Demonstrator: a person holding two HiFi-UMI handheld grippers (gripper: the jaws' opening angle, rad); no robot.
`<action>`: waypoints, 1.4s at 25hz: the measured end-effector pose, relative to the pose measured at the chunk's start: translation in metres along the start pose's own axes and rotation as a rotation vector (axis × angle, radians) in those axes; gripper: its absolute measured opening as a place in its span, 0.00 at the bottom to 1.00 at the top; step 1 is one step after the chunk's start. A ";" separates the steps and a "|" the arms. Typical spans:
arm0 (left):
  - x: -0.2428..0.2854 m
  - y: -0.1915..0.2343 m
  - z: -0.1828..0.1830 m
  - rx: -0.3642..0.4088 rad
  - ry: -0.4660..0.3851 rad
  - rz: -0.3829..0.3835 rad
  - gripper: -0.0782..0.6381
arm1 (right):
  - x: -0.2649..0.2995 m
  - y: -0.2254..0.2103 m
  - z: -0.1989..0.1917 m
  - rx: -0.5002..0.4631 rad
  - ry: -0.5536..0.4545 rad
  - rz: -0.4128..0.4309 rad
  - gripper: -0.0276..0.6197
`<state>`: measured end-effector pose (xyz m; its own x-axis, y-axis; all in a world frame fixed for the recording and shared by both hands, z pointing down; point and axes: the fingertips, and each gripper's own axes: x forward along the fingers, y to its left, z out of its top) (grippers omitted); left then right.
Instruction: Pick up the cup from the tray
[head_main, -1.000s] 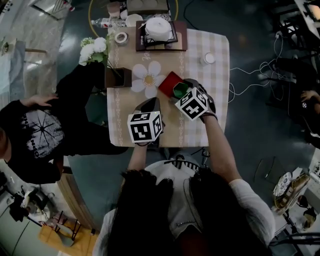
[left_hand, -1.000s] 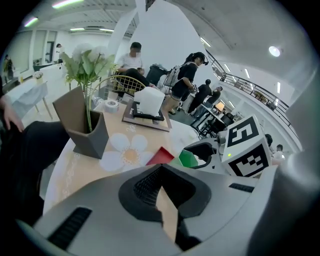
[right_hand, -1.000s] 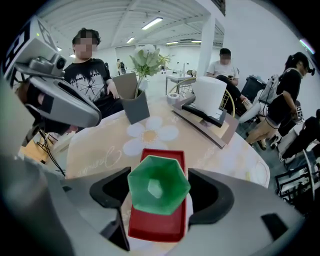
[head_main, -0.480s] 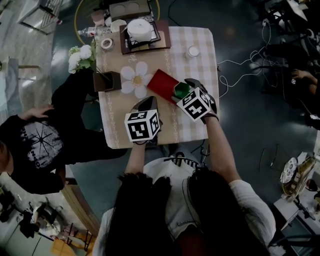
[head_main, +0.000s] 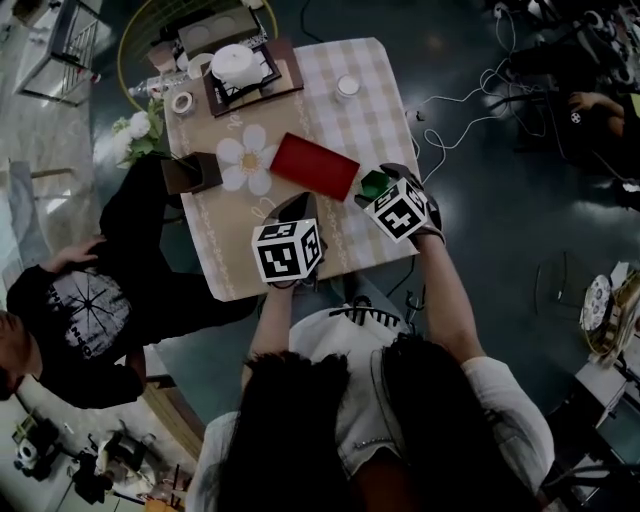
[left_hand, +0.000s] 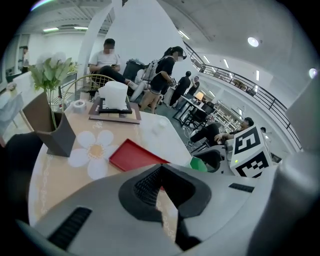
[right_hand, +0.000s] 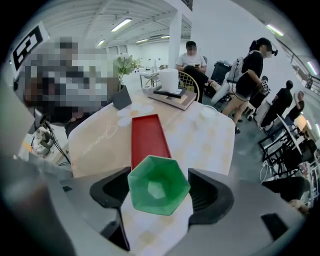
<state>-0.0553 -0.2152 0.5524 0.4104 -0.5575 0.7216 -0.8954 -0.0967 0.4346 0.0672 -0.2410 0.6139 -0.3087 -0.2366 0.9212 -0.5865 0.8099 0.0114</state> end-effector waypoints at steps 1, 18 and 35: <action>0.000 -0.003 -0.002 0.004 0.003 -0.003 0.12 | 0.000 0.001 -0.007 0.010 0.007 0.002 0.60; -0.007 -0.004 -0.022 -0.010 0.011 0.023 0.12 | 0.009 0.007 -0.038 0.050 0.003 -0.013 0.60; -0.019 -0.016 -0.026 0.001 -0.020 0.033 0.12 | -0.033 0.003 -0.027 0.152 -0.184 -0.045 0.61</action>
<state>-0.0446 -0.1821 0.5459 0.3767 -0.5770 0.7247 -0.9087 -0.0782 0.4100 0.0962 -0.2165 0.5937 -0.4025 -0.3755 0.8348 -0.7047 0.7092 -0.0207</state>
